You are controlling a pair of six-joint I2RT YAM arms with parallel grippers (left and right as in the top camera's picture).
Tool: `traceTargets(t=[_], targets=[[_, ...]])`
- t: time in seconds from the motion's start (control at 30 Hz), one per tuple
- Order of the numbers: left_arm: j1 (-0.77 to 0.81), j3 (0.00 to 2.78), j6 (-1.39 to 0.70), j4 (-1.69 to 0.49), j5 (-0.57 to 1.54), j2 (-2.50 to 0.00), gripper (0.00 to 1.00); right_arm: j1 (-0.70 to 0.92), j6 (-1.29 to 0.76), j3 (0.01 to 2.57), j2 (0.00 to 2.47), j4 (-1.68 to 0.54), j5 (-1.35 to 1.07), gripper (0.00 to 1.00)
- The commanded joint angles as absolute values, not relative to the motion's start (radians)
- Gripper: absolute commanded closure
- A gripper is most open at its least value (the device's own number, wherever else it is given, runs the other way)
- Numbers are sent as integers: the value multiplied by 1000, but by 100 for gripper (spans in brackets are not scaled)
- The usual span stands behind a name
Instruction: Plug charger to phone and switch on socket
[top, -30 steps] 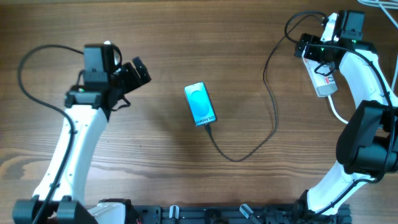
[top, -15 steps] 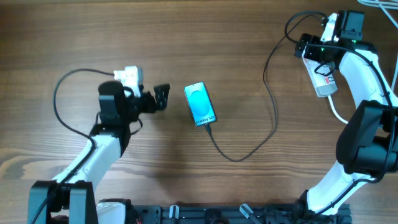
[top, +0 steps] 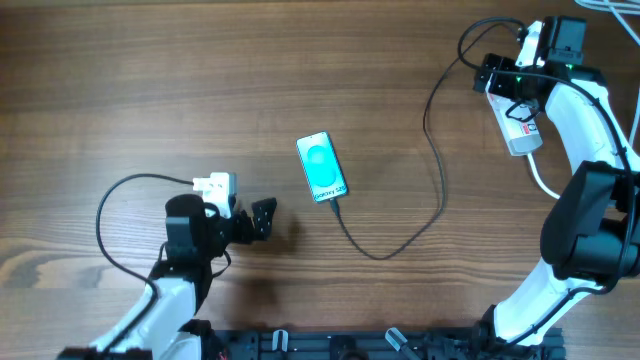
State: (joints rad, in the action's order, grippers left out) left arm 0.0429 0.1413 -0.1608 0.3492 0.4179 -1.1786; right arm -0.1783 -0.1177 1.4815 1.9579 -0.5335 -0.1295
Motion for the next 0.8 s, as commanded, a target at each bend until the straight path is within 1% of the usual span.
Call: traceTargets(t=[0.0,0.13,0.3,0.5,0.77], targets=[[43,75,-138,345,430,-1054,0,-178,-105,1482,1956,-531,-120,0],[43,6,-138,331,416,-898,0,-178,-105,1482,1956,-531,-120,0],[43,6,-138,126,382,-675,0,-178,-105,1482,1956,-531,-120,0],[43,6,-138,-54,313,-493,0,-178,-105,1482,1956,-531,-120,0],[43,6,-137,-59,236,-260,0,-178,-105,1482,1956,-531,-120,0]])
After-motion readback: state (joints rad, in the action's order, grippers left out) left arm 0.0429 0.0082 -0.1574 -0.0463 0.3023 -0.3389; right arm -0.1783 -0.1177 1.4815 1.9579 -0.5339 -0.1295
